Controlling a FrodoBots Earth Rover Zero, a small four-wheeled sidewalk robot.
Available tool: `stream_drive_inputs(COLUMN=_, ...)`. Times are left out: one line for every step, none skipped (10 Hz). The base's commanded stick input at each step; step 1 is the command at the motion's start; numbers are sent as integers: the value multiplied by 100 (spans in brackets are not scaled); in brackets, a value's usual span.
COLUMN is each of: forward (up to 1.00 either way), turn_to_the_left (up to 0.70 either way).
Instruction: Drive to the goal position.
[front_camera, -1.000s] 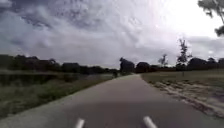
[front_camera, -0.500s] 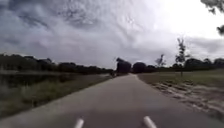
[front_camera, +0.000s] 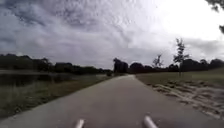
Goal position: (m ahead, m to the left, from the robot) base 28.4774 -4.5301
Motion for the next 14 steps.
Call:
stream_drive_inputs(forward=69, turn_to_the_left=3)
stream_drive_inputs(forward=69, turn_to_the_left=3)
stream_drive_inputs(forward=69, turn_to_the_left=3)
stream_drive_inputs(forward=69, turn_to_the_left=3)
stream_drive_inputs(forward=69, turn_to_the_left=3)
stream_drive_inputs(forward=69, turn_to_the_left=3)
stream_drive_inputs(forward=69, turn_to_the_left=3)
stream_drive_inputs(forward=69, turn_to_the_left=3)
stream_drive_inputs(forward=69, turn_to_the_left=3)
stream_drive_inputs(forward=69, turn_to_the_left=3)
stream_drive_inputs(forward=69, turn_to_the_left=3)
stream_drive_inputs(forward=69, turn_to_the_left=3)
stream_drive_inputs(forward=69, turn_to_the_left=3)
stream_drive_inputs(forward=69, turn_to_the_left=3)
